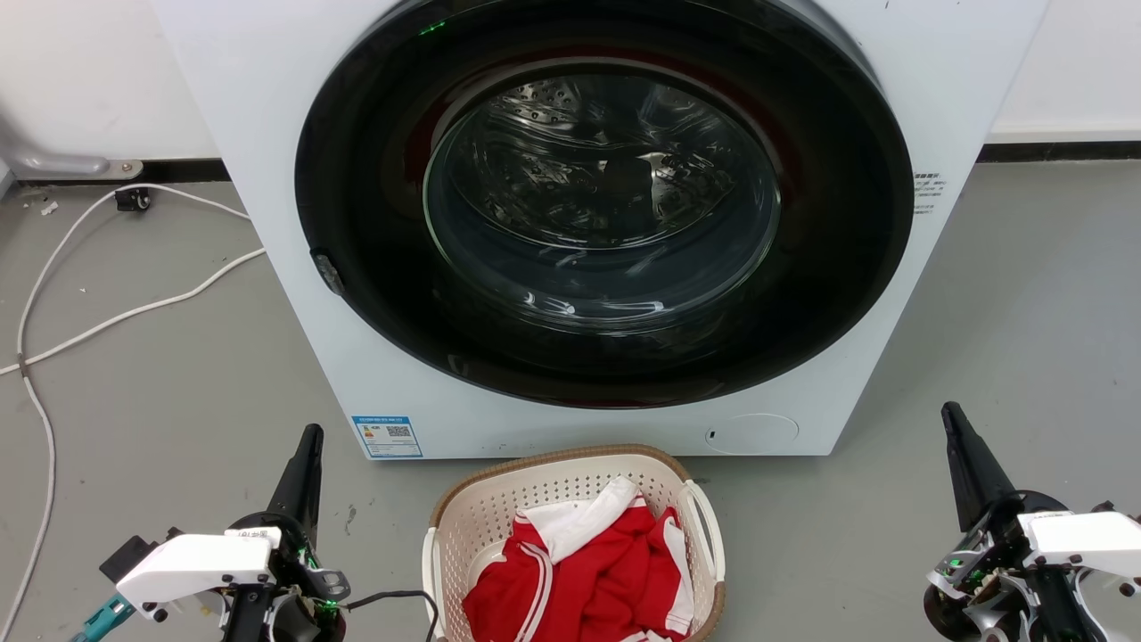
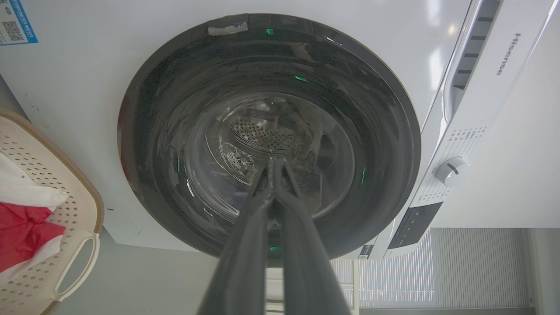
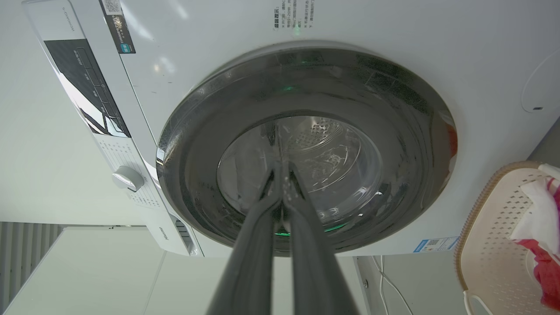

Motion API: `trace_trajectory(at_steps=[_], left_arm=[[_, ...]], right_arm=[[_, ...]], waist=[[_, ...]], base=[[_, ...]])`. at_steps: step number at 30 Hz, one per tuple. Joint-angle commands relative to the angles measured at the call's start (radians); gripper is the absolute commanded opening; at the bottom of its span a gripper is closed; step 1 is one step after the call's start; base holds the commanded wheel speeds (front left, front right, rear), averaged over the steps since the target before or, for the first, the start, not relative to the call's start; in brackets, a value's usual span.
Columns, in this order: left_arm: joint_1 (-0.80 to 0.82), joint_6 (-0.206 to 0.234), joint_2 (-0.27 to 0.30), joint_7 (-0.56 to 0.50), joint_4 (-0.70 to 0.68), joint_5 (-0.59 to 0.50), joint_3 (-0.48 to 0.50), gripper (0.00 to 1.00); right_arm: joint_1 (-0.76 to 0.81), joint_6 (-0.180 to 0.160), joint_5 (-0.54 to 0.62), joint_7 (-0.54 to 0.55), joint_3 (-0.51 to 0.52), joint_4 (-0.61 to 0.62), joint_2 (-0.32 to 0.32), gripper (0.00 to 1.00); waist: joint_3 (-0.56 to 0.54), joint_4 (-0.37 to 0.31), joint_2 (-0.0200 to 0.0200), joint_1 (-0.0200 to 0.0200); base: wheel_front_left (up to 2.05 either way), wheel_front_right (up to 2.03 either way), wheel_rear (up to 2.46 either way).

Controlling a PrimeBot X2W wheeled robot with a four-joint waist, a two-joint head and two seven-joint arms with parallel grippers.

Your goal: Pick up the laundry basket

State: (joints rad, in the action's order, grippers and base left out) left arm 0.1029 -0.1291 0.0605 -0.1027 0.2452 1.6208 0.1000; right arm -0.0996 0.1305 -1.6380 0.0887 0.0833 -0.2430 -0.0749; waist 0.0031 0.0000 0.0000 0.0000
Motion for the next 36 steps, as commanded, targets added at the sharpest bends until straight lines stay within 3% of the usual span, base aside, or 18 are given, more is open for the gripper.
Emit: trace_trajectory(at_steps=[1, 36], left_arm=[[0.009, -0.003, 0.000, -0.002, 0.001, -0.004, 0.002, 0.00], [0.010, -0.003, -0.004, -0.006, 0.001, -0.007, 0.008, 0.00]], right_arm=[[-0.012, 0.000, 0.004, 0.002, 0.002, -0.002, 0.004, 0.00], [-0.013, 0.000, 0.013, 0.011, 0.013, -0.003, 0.011, 0.00]], waist=[[0.000, 0.000, 0.0000, 0.0000], [0.000, 0.000, 0.0000, 0.0000]], base=[[0.00, 0.00, 0.00], [0.00, 0.00, 0.00]])
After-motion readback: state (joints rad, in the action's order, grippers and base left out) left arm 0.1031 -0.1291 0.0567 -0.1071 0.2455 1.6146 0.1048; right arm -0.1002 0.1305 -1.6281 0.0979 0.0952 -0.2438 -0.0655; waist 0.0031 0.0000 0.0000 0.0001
